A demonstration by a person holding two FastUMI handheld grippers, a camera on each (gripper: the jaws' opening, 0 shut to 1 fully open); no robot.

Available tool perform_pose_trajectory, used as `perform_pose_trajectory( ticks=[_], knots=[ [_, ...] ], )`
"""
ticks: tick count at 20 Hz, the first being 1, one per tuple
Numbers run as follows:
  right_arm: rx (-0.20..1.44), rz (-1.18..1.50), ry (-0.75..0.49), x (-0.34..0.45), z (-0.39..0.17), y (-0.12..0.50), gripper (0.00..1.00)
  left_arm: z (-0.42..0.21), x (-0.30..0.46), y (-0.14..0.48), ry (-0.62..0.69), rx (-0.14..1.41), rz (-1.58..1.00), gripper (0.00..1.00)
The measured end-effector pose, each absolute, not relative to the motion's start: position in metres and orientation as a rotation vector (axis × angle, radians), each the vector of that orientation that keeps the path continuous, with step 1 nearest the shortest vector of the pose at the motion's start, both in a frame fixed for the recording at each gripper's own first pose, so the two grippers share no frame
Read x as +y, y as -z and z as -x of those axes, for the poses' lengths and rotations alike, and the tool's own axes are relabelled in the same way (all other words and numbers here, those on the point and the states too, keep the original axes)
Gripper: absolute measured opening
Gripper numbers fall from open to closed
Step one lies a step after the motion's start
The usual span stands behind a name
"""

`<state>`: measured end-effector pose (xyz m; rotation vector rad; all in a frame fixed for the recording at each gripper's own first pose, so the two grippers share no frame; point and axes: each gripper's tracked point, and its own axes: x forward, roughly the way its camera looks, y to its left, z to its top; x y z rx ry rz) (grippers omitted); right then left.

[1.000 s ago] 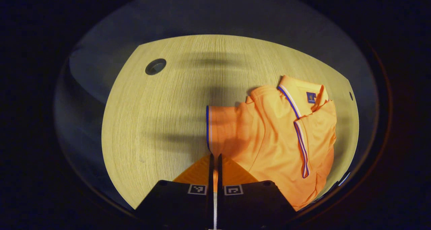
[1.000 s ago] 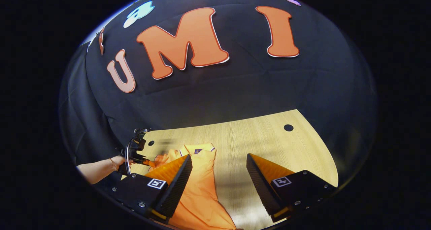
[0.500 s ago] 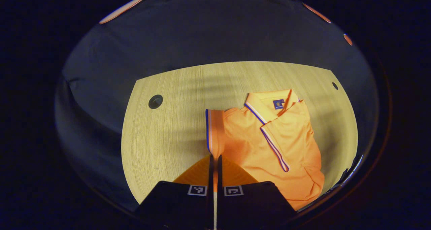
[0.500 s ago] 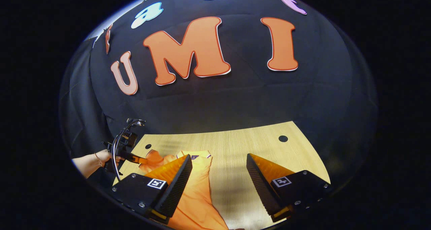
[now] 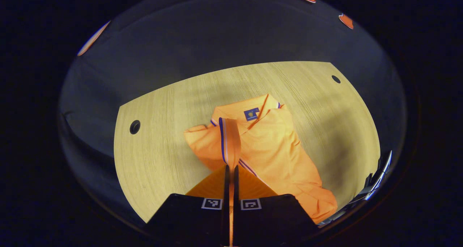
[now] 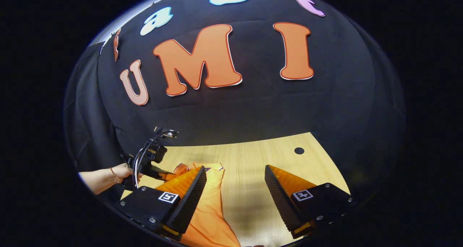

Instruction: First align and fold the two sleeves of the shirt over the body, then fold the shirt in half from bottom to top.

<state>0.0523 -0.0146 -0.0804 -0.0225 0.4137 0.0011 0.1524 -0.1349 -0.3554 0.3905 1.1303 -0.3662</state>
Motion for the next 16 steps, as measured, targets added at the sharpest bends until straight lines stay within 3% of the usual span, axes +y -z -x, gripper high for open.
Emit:
perform_pose_trajectory(
  ticks=[10,12,14,16],
  knots=[
    [0.478,0.01,0.04,-0.049,-0.039,0.108,0.99,-0.123,-0.19,0.412,0.388,1.22,-0.384,0.06],
    [0.491,0.007,0.041,-0.051,-0.038,0.113,0.99,-0.117,-0.201,0.427,0.398,1.245,-0.313,0.18],
    [0.501,0.004,0.051,-0.055,-0.038,0.116,0.99,-0.112,-0.207,0.432,0.397,1.258,-0.26,0.22],
    [0.514,0.001,0.053,-0.055,-0.039,0.121,0.99,-0.11,-0.208,0.431,0.391,1.26,-0.221,0.74]
  ],
)
